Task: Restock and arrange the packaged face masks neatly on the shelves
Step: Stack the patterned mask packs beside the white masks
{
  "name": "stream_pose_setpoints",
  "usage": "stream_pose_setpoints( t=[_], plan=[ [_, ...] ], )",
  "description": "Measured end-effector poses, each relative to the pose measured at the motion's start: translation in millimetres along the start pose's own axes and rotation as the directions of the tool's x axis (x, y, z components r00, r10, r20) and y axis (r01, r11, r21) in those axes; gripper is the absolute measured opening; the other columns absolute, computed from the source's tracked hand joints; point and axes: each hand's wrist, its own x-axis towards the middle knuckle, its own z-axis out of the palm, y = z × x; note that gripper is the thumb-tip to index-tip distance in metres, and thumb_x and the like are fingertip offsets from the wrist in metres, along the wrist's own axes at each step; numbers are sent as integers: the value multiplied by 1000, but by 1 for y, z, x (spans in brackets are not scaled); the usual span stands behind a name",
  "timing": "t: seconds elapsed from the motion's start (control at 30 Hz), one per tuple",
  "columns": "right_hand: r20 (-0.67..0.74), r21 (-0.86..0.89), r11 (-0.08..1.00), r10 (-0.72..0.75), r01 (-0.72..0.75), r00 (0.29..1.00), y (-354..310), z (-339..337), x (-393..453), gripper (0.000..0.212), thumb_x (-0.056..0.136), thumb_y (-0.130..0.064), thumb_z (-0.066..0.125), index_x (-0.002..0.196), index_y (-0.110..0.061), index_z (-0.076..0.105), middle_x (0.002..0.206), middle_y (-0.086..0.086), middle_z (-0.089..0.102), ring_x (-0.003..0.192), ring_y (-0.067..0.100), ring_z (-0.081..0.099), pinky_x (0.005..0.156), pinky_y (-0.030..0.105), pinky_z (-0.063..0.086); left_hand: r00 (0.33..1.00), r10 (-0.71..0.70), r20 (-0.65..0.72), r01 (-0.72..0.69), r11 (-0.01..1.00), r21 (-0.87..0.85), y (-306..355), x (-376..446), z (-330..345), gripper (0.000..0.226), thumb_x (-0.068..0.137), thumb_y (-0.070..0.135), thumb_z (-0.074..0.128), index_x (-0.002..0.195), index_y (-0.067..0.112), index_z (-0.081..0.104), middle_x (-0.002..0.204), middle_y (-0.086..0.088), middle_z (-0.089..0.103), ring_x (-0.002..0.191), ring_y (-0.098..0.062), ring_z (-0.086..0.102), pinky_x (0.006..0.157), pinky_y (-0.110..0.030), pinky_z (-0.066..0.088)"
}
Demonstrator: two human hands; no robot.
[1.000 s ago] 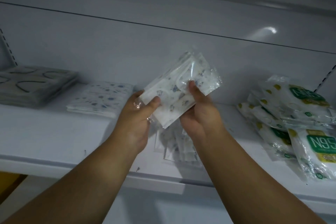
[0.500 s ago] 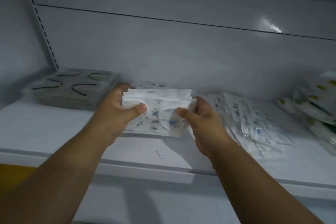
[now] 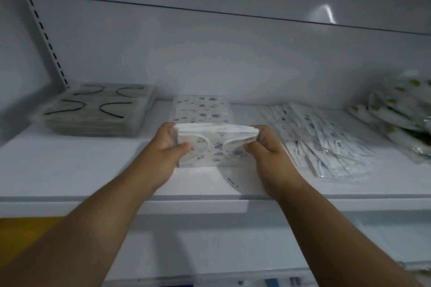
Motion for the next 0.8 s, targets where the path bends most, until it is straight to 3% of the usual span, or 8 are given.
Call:
stream_pose_setpoints(
  t=[0.13,0.3,0.43,0.57,0.8],
  plan=[
    [-94,47,998,52,-47,994,-1,2,-1,21,96,-10,48,102,-25,62,92,-5,70,82,15,65,66,26,51,995,15,-103,-12,999,34,-3,3,-6,22,88,19,64,102,33,55,105,3,67,103,-19,64,95,-38,51],
    [-107,-9,1000,3,-5,994,5,-4,0,26,93,-5,49,84,-27,60,82,-7,68,84,23,64,75,38,51,985,132,-114,-91,946,312,-1,-4,-20,17,98,14,60,97,31,60,98,13,68,93,-7,64,78,-22,47],
    [-130,-123,992,-52,36,990,6,1,-1,22,97,-10,48,81,-24,54,74,-12,60,65,5,52,61,20,41,956,202,-214,-91,894,438,0,-4,-18,9,95,17,65,92,25,64,86,12,66,80,-2,60,64,-14,40],
    [-166,-254,966,-101,56,981,8,4,-2,21,100,-17,49,82,-23,59,77,-10,63,62,-3,53,54,10,39,943,194,-272,-66,906,417,-3,-2,-17,14,93,18,70,88,31,64,82,14,66,74,3,59,60,-7,38],
    [-166,-310,945,-160,102,973,6,-5,13,23,99,-19,55,78,-25,63,65,-9,60,57,0,50,52,11,39,936,204,-287,-71,908,413,-3,10,-16,11,94,16,67,89,26,66,80,11,67,70,-3,60,59,-15,40]
  ],
)
